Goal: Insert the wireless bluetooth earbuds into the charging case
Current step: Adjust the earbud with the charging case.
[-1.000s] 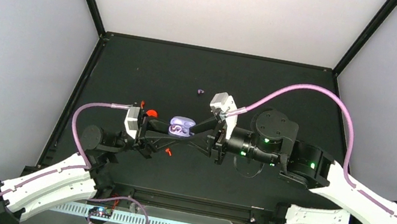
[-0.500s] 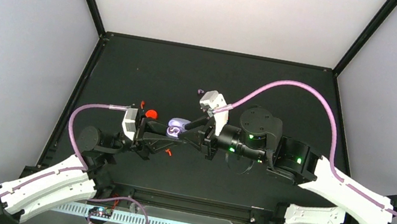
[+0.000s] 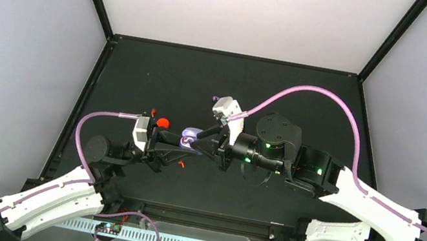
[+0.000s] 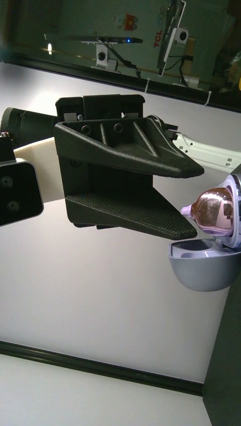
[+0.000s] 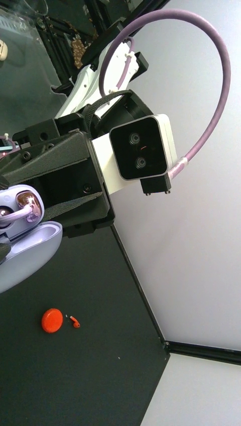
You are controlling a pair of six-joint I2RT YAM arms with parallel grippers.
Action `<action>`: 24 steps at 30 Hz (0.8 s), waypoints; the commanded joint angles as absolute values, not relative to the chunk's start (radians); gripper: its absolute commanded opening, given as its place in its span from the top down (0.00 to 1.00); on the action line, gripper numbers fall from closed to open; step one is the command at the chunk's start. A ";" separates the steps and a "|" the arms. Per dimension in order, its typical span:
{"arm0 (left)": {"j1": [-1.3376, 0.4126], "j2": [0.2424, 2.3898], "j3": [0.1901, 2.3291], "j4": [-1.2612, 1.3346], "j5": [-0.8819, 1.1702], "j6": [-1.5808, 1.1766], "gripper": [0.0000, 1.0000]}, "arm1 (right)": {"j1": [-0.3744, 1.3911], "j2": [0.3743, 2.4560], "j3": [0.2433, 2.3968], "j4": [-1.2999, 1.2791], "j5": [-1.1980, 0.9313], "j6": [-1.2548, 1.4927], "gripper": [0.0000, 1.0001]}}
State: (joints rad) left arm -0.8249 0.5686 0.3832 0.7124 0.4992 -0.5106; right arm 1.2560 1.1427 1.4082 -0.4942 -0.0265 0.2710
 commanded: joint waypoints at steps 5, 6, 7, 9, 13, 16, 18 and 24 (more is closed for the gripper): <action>-0.822 0.560 0.387 0.717 0.517 -0.511 0.98 | 1.252 1.158 1.439 -0.489 -0.020 0.259 0.75; -0.822 0.561 0.388 0.716 0.518 -0.511 0.98 | 1.253 1.158 1.439 -0.489 -0.021 0.258 0.76; -0.822 0.560 0.388 0.716 0.518 -0.511 0.99 | 1.253 1.158 1.438 -0.489 -0.020 0.259 0.76; -0.822 0.560 0.390 0.717 0.520 -0.512 0.98 | 1.253 1.158 1.437 -0.491 -0.021 0.257 0.77; -0.822 0.560 0.390 0.717 0.522 -0.514 0.98 | 1.253 1.161 1.439 -0.492 -0.024 0.256 0.80; -0.822 0.561 0.390 0.717 0.525 -0.516 0.98 | 1.253 1.162 1.439 -0.492 -0.025 0.254 0.83; -0.822 0.563 0.390 0.718 0.526 -0.517 0.98 | 1.253 1.163 1.440 -0.496 -0.028 0.253 0.84; -0.822 0.567 0.393 0.720 0.529 -0.517 0.98 | 1.252 1.166 1.445 -0.500 -0.040 0.248 0.89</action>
State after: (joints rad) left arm -0.8249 0.5694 0.3832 0.7055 0.5037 -0.5114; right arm 1.2560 1.1633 1.4101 -0.4961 -0.0292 0.2623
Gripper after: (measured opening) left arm 0.252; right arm 0.120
